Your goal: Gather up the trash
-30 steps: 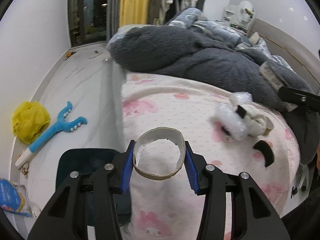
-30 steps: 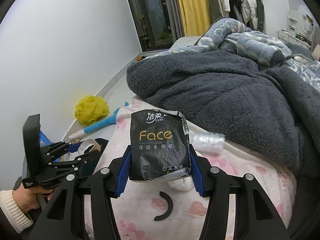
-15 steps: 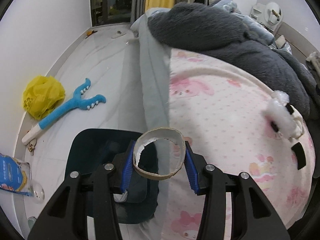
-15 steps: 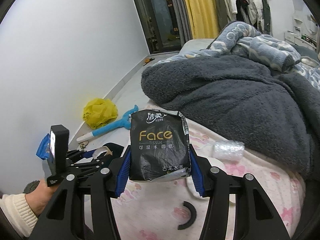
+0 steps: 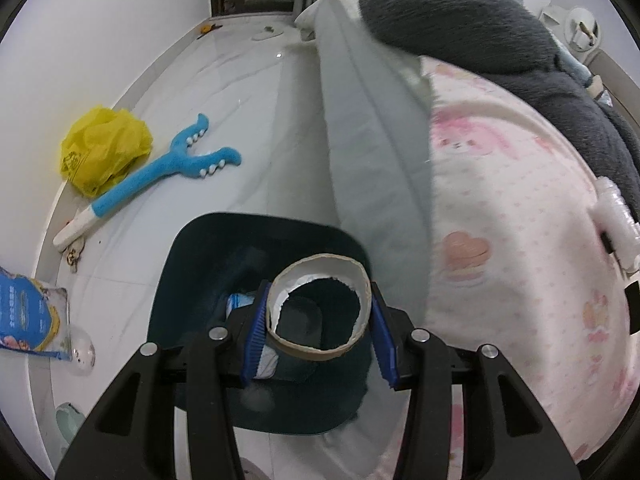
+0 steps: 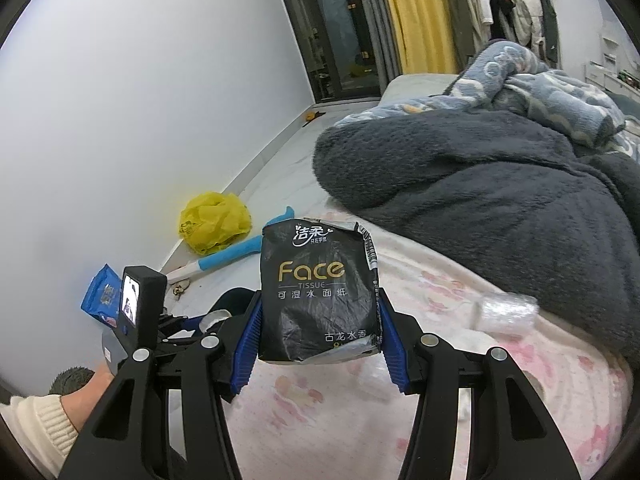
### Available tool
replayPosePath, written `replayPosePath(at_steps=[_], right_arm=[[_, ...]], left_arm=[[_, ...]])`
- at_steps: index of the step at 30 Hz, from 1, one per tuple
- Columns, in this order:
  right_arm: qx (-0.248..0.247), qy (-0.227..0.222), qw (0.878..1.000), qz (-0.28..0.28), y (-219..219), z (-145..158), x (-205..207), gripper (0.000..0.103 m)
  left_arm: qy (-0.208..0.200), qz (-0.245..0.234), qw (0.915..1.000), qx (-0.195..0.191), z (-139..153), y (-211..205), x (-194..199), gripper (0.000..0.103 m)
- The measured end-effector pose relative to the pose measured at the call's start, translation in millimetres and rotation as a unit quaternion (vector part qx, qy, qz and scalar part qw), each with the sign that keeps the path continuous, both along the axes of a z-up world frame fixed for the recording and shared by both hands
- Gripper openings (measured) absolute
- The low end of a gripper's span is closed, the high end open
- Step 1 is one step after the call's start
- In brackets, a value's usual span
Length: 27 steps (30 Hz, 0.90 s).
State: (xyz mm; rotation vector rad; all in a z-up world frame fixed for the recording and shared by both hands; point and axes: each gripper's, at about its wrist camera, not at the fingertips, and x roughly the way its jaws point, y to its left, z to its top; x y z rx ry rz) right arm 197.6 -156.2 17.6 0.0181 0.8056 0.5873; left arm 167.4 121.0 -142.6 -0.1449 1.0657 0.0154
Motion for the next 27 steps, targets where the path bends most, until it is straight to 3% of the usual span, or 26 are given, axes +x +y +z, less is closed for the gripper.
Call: replayPosePath(at_steps=[15,27], right_arm=[[0.006,0.015,0.999,0.033,52.7,-12.5,7.1,0.054],[0.002,0.029,0.998,0.056,93.1,-26.8,12.6,0.054]], left_arm=[[0.057,0.010,0.9981,-0.020,-29.2,28.1,-3.8,0.049],[0.073,0.029,0.9961,-0.041,-40.6,58.0,-9.8,0.049]])
